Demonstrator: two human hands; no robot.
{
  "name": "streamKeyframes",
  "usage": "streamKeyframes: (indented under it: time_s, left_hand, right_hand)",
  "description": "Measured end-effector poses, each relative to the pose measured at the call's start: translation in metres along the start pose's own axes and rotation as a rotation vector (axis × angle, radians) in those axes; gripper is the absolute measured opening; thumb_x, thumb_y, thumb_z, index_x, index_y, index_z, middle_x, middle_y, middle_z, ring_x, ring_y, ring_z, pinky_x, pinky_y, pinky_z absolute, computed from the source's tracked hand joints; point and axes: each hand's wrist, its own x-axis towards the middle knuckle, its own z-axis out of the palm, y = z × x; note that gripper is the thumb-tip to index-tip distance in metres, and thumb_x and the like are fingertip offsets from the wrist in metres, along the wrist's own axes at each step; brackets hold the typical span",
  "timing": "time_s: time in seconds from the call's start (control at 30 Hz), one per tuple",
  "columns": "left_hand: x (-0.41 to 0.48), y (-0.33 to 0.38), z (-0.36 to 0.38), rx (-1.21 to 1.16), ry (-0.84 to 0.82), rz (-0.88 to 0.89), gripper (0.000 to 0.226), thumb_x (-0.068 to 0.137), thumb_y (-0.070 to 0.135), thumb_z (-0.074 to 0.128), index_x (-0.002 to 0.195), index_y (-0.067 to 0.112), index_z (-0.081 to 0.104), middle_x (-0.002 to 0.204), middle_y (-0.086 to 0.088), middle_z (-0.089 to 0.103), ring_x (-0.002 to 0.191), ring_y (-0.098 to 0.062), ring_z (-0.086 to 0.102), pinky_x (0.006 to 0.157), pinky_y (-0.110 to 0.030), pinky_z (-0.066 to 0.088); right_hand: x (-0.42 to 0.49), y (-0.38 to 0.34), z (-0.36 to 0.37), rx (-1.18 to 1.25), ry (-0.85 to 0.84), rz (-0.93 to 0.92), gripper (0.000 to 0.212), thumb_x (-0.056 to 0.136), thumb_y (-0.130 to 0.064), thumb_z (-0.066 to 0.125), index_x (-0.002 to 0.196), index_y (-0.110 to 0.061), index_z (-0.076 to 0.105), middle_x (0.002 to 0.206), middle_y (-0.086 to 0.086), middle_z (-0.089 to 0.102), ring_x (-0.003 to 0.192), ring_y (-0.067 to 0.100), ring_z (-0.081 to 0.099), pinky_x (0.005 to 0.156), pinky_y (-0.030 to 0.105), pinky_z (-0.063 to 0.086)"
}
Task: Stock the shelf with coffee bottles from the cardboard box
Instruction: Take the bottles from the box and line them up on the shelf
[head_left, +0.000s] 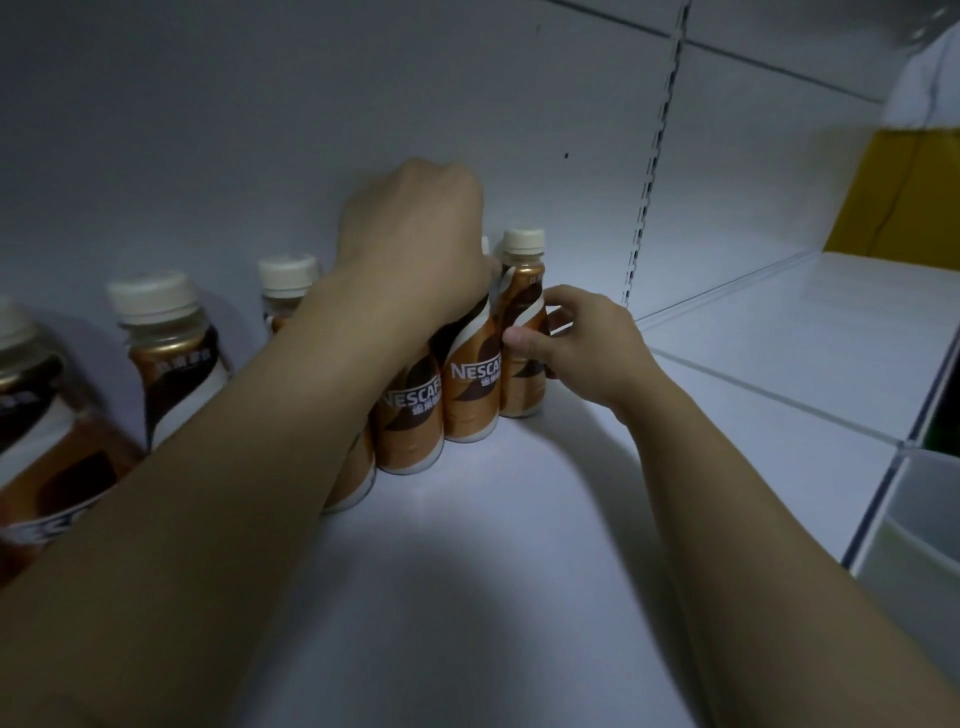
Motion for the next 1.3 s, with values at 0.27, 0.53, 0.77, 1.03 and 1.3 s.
streamKeyframes:
  time_s: [0.27, 0.53, 0.77, 1.03, 1.3]
  left_hand:
    - [-0.003, 0.002, 0.003, 0.256, 0.053, 0.079, 0.034, 0.079, 0.030, 0.073, 0.109, 0.016, 0.063, 0.104, -0.011, 0.058, 0.096, -0.030, 0.055, 0.074, -0.037, 0.030]
    - [-0.004, 0.003, 0.003, 0.256, 0.033, 0.072, 0.039, 0.080, 0.032, 0.070, 0.113, 0.013, 0.061, 0.108, -0.014, 0.056, 0.101, -0.032, 0.053, 0.083, -0.041, 0.037]
    - [-0.004, 0.001, 0.004, 0.241, 0.034, 0.075, 0.041, 0.079, 0.034, 0.071, 0.114, 0.014, 0.061, 0.109, -0.012, 0.056, 0.099, -0.031, 0.054, 0.082, -0.039, 0.038]
    - [-0.010, 0.002, 0.002, 0.240, 0.014, 0.073, 0.042, 0.077, 0.036, 0.072, 0.113, 0.016, 0.062, 0.108, -0.009, 0.057, 0.097, -0.030, 0.056, 0.082, -0.037, 0.040]
    - [-0.035, -0.007, -0.021, 0.302, 0.048, 0.078, 0.061, 0.082, 0.045, 0.065, 0.135, 0.021, 0.048, 0.130, -0.011, 0.050, 0.119, -0.032, 0.046, 0.100, -0.045, 0.032]
  right_hand:
    - [0.002, 0.006, 0.000, 0.063, -0.020, -0.017, 0.019, 0.086, -0.031, 0.069, 0.105, -0.029, 0.066, 0.097, -0.005, 0.067, 0.094, 0.021, 0.067, 0.085, 0.046, 0.057]
    - [0.004, 0.011, -0.003, 0.033, -0.061, -0.027, 0.026, 0.094, -0.022, 0.056, 0.118, -0.027, 0.065, 0.109, 0.000, 0.066, 0.103, 0.025, 0.064, 0.092, 0.050, 0.053]
    - [0.001, 0.007, 0.001, 0.064, 0.018, 0.005, 0.027, 0.091, -0.020, 0.063, 0.117, -0.024, 0.066, 0.104, -0.001, 0.067, 0.097, 0.021, 0.066, 0.087, 0.046, 0.056]
    - [0.000, 0.005, 0.000, 0.073, 0.007, 0.042, 0.034, 0.088, -0.024, 0.067, 0.122, -0.024, 0.060, 0.108, 0.002, 0.066, 0.096, 0.022, 0.065, 0.078, 0.033, 0.055]
    - [-0.006, -0.006, -0.010, 0.016, 0.132, -0.048, 0.049, 0.092, -0.032, 0.061, 0.139, -0.023, 0.048, 0.125, 0.003, 0.061, 0.112, 0.021, 0.059, 0.094, 0.036, 0.048]
